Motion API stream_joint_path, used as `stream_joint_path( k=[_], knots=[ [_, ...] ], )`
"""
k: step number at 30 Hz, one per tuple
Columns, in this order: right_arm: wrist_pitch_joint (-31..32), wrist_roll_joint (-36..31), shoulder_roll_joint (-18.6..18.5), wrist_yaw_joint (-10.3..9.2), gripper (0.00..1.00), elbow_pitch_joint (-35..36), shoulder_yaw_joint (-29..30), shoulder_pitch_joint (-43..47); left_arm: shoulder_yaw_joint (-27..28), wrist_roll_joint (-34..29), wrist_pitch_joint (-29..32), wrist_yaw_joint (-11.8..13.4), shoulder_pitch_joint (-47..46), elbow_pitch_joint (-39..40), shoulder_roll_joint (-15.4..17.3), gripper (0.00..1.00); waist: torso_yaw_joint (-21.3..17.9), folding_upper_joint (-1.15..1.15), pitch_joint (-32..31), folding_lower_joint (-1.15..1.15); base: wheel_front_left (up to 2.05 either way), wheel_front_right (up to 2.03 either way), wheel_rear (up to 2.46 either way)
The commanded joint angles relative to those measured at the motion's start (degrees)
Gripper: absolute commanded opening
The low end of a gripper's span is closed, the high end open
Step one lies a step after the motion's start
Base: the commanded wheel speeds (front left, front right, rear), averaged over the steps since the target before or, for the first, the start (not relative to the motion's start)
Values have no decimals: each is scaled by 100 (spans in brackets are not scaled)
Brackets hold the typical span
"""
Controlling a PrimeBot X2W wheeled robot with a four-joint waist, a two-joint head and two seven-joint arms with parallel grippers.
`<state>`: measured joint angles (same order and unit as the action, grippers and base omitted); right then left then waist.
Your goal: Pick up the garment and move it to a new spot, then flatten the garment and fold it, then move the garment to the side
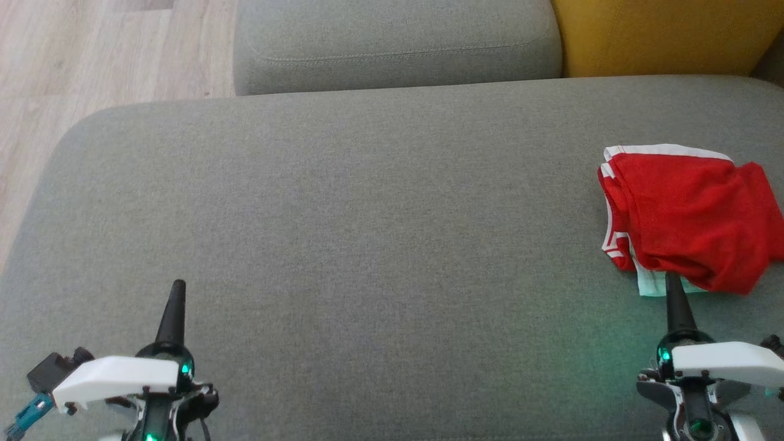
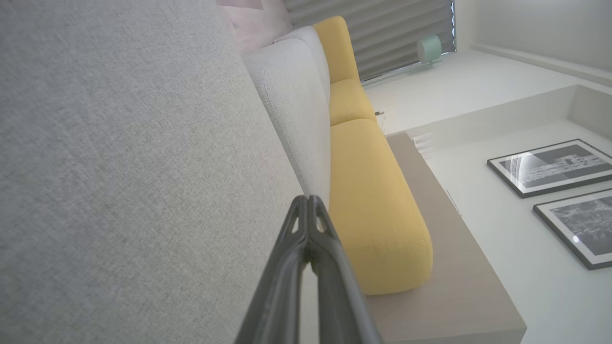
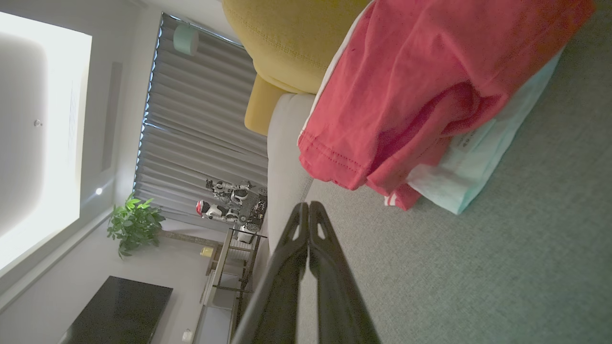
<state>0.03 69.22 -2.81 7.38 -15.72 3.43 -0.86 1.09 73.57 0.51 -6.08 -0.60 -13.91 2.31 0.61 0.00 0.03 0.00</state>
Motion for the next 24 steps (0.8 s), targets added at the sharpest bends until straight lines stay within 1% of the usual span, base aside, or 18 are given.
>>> stream_joint_path(
  k=[1, 24],
  knots=[
    [59, 210, -119, 9, 0, 182, -59, -343, 227, 160, 59, -34, -327, 146, 75, 0, -3, 0, 1, 0, 0, 0, 0],
    [402, 1831, -116, 10, 0, 179, 102, -472, 434, 1427, 435, -112, -495, 29, 81, 0, -46, 0, 11, 0, 0, 0, 0]
  ],
)
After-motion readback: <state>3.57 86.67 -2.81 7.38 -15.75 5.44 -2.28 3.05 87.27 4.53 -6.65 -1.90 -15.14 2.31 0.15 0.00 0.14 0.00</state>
